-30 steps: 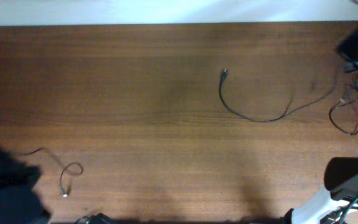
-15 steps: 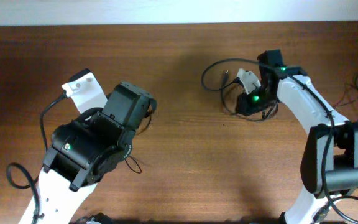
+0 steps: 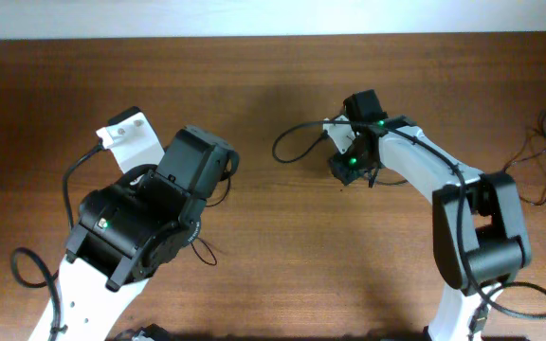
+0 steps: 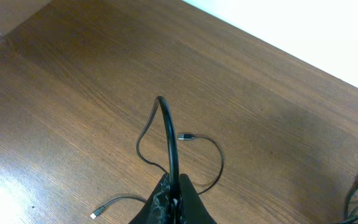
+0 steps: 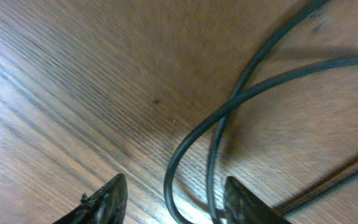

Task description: Untangle cables

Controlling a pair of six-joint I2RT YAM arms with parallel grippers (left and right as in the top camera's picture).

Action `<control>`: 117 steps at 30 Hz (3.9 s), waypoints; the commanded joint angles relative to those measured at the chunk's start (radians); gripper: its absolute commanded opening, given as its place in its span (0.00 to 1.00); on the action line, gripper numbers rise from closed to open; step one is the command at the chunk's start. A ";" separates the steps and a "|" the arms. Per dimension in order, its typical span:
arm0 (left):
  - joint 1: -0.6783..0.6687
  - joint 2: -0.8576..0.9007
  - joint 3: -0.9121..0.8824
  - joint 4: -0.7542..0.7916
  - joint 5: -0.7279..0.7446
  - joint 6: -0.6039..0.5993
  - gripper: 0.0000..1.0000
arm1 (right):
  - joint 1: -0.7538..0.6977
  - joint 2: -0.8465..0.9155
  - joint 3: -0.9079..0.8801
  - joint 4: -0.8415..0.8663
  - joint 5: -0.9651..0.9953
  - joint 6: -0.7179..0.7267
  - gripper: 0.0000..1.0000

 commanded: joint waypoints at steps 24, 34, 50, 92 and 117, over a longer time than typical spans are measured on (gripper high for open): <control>-0.001 -0.006 0.002 -0.006 0.003 -0.026 0.11 | -0.312 0.066 0.285 0.246 -0.071 0.177 0.89; -0.002 -0.003 0.002 -0.006 0.014 -0.026 0.05 | -0.165 0.164 0.254 -0.024 -0.128 0.081 0.60; -0.002 -0.003 -0.110 -0.058 0.354 0.124 0.99 | -0.099 0.234 0.060 0.062 -0.042 0.043 0.04; -0.002 -0.003 -0.110 -0.059 0.354 0.124 0.99 | 0.007 -1.331 -0.616 0.501 0.067 0.502 0.99; 0.298 -0.003 -0.253 -0.021 0.134 0.116 0.99 | 0.006 -1.324 -0.616 -0.133 0.023 0.589 0.99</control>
